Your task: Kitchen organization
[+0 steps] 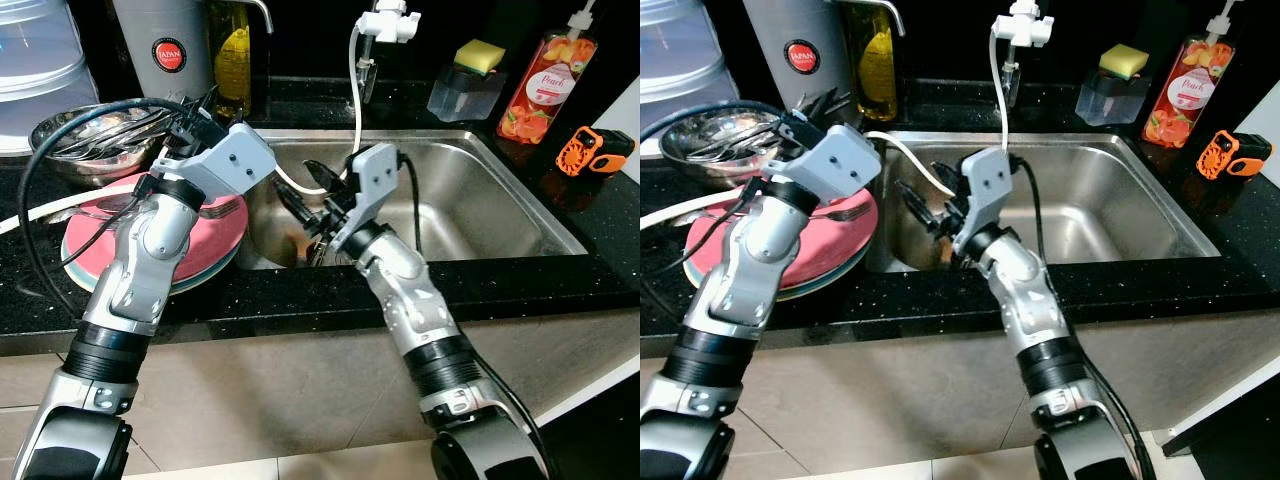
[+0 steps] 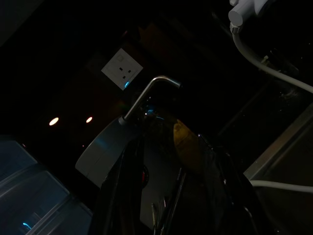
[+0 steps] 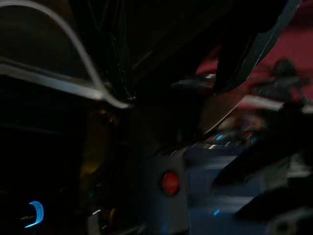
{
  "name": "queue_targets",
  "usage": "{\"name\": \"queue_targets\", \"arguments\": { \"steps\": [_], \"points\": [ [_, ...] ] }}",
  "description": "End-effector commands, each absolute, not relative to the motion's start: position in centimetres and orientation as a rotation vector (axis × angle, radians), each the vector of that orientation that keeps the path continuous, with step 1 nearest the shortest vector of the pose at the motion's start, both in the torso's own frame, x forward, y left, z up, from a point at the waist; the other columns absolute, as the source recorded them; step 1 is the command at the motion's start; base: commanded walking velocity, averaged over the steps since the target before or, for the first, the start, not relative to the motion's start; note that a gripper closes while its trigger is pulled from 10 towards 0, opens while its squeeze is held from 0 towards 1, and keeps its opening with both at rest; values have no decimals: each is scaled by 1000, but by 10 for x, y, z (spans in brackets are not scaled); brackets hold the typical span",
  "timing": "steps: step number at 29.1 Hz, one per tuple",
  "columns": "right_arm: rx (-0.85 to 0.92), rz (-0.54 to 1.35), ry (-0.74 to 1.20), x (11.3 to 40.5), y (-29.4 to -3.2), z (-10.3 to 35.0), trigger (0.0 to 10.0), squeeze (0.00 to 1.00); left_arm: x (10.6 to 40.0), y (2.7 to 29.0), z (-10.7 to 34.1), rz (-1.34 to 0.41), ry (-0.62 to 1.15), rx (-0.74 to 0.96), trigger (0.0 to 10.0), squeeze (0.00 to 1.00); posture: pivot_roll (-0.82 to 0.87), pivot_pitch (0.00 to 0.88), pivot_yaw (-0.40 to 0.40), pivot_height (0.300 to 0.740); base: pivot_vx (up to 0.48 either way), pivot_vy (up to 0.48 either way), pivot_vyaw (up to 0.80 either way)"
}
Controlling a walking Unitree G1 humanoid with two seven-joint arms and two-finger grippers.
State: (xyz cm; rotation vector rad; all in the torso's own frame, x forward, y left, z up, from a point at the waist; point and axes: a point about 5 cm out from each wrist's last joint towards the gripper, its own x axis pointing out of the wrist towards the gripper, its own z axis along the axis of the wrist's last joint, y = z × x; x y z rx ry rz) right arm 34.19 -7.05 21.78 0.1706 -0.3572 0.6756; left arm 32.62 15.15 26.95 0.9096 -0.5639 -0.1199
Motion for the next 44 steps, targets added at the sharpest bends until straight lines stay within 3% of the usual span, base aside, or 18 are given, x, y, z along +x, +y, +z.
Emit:
{"name": "queue_targets", "arguments": {
  "steps": [1,9,12,16,20,22,26,27,29,30,31,33,34,35,41,42,44],
  "points": [
    [229,613,-380,346,-88,226,10000,0,325,152,270,-125,-564,922,10000,0,267,0,-81,740,0,0,0],
    [322,376,-331,356,-139,222,10000,0,317,175,268,-92,-473,683,10000,0,263,0,-68,740,0,0,0],
    [305,122,-245,364,-175,204,10000,0,305,191,262,-109,-356,384,10000,0,272,0,-64,740,0,0,0],
    [305,69,-222,365,-183,200,10000,0,293,195,245,-83,-222,144,10000,0,284,0,-59,740,0,0,0],
    [287,85,-221,364,-180,201,10000,0,273,196,238,-71,-172,191,10000,0,292,0,-47,740,0,0,0],
    [292,67,-207,364,-182,197,10000,0,254,210,239,20,-167,326,10000,0,311,0,-48,740,0,0,0],
    [293,54,-194,365,-184,193,10000,0,245,219,239,91,-166,299,10000,0,323,0,-53,740,0,0,0],
    [289,55,-182,366,-183,190,10000,0,240,231,235,183,-156,196,10000,157,337,0,-65,740,0,0,0],
    [289,55,-182,366,-183,190,10000,0,240,231,235,183,-156,196,10000,157,337,0,-65,740,0,0,0],
    [287,58,-177,367,-182,190,10000,0,239,235,234,219,-156,142,10000,361,337,0,-65,740,0,0,0],
    [285,65,-175,369,-180,190,10000,0,239,240,234,266,-166,62,10000,502,341,0,-75,740,0,0,0],
    [284,75,-173,371,-177,191,10000,0,241,245,235,339,-199,-79,10000,525,341,0,-75,740,0,0,0],
    [284,78,-174,372,-177,192,10000,0,243,247,235,372,-214,-142,10000,612,341,0,-75,740,0,0,0],
    [283,81,-175,372,-176,193,10000,0,246,249,234,389,-222,-209,10000,1000,333,0,-81,740,0,0,0],
    [280,82,-177,372,-177,193,10000,0,257,250,232,409,-229,-402,10000,1000,317,0,-78,740,0,0,0],
    [277,78,-177,371,-179,192,10000,0,263,250,231,405,-222,-472,10000,753,312,0,-77,740,0,0,0],
    [275,75,-178,371,-180,192,10000,0,267,250,231,404,-215,-523,10000,753,312,0,-77,740,0,0,0]
  ]
}}
